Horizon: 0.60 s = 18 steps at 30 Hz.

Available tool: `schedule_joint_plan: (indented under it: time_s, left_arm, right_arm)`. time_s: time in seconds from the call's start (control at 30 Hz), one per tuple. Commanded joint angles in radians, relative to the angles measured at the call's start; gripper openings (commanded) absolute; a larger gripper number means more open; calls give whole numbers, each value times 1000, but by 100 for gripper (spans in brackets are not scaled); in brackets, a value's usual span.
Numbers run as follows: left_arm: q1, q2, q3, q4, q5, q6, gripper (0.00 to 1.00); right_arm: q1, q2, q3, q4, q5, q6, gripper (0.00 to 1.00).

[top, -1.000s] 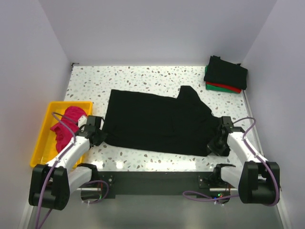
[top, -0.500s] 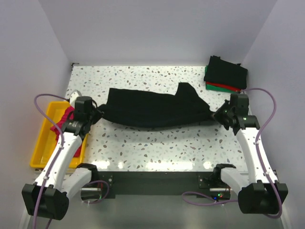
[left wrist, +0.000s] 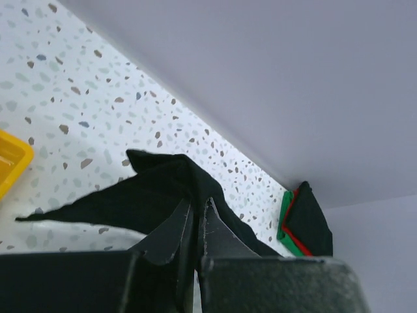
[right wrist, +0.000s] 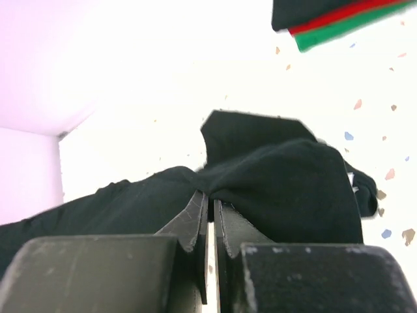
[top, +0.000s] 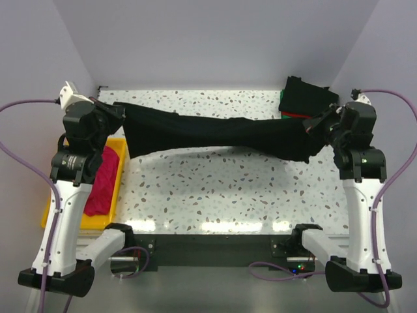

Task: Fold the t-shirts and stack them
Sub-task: Fold the tshirt

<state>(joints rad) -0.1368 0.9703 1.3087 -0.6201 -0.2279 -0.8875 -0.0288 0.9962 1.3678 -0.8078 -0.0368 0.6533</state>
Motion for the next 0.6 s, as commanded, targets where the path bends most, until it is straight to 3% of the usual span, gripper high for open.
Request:
schedule_joint_plan:
  time_s: [0.0, 0.17, 0.33, 0.43, 0.57]
  left_arm:
    - [8, -1, 112, -20, -17, 42, 0]
    - [8, 85, 169, 14, -14, 56, 0]
    - [11, 218, 188, 164, -14, 78, 0]
    - [23, 344, 231, 276, 2, 88, 0]
    - [68, 619, 441, 323, 73, 87, 0]
  right_arm:
    - [-3, -4, 108, -11, 6, -20, 0]
    - [-3, 100, 191, 67, -86, -20, 0]
    - [-3, 264, 221, 306, -140, -21, 0]
    - [-3, 396, 281, 458, -140, -9, 0]
    - [-3, 602, 462, 634, -222, 26, 0]
